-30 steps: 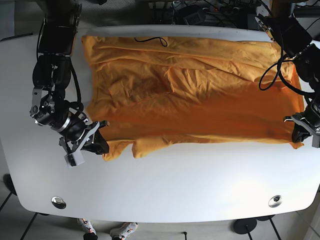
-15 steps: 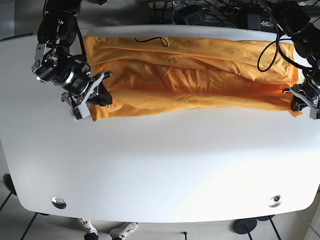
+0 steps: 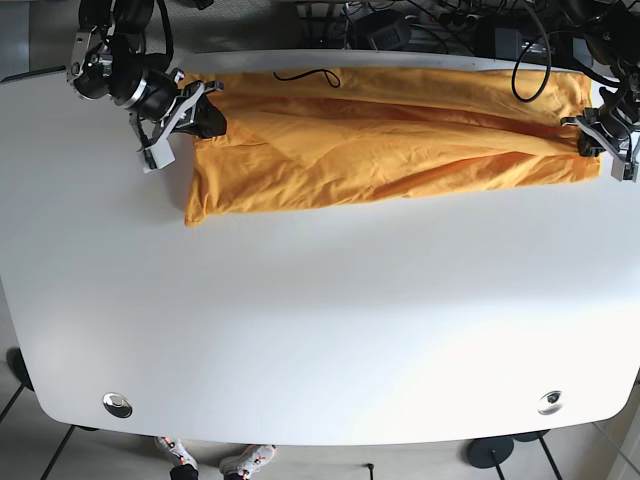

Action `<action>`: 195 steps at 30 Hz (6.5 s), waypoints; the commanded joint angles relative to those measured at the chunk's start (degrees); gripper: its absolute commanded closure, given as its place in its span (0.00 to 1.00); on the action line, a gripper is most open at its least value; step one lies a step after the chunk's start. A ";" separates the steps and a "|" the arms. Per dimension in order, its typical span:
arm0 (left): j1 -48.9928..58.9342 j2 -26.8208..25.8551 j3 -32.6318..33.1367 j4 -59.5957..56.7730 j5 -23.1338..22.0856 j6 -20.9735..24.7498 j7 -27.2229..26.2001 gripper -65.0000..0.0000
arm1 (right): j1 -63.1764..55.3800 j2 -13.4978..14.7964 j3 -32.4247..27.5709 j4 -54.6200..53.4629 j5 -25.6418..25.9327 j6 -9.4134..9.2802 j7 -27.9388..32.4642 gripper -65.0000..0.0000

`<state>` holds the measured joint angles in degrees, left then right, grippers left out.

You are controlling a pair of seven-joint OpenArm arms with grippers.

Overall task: Fold the T-shirt properly
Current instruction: 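Pull the shirt ends apart with both grippers to straighten the strip, then fold the shirt end held by the left gripper toward the right gripper, then fold the shirt end held by the right gripper toward the left gripper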

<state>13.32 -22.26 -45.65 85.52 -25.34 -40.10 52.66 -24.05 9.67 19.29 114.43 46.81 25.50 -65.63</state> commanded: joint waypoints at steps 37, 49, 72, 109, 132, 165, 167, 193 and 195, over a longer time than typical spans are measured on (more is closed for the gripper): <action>-9.76 0.15 16.07 -12.68 4.29 0.10 -7.61 0.82 | 27.35 11.82 -10.37 -46.87 -18.10 7.16 29.10 0.86; -9.50 -0.20 6.84 -8.11 -24.46 0.10 -0.05 0.47 | 27.17 13.23 -10.28 -48.81 -17.58 7.25 30.68 0.87; -7.92 0.24 10.09 -17.43 -20.42 0.10 2.06 0.46 | 25.68 10.94 -10.37 -45.55 -17.75 7.25 30.68 0.87; -21.19 16.94 48.24 0.51 -20.33 9.99 -0.66 0.91 | 25.94 10.77 -10.28 -45.29 -17.58 7.16 30.77 0.87; -22.42 12.11 44.11 5.87 -20.42 15.17 -0.66 0.62 | 28.41 13.58 -6.23 -45.20 -0.17 7.34 27.43 0.72; -16.27 11.23 40.51 -4.33 -4.77 0.10 -5.50 0.99 | 26.38 8.75 -2.19 -52.32 3.35 7.25 22.86 0.23; -16.27 11.23 40.51 -4.42 -4.77 0.10 -5.41 0.99 | 26.73 8.48 -4.56 -50.12 3.35 6.72 23.03 0.23; -16.18 14.57 40.86 -4.77 -4.42 0.10 -5.24 0.99 | 22.08 10.06 -15.73 -0.89 3.26 -10.42 16.09 0.97; -16.18 14.92 40.86 -4.77 -4.42 0.10 -5.24 0.99 | 23.48 9.80 -18.98 -0.98 3.26 -10.77 16.09 0.97</action>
<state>-2.04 -7.18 -4.78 79.96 -29.06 -39.53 48.14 -1.54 18.87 -1.39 112.42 49.25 14.48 -51.20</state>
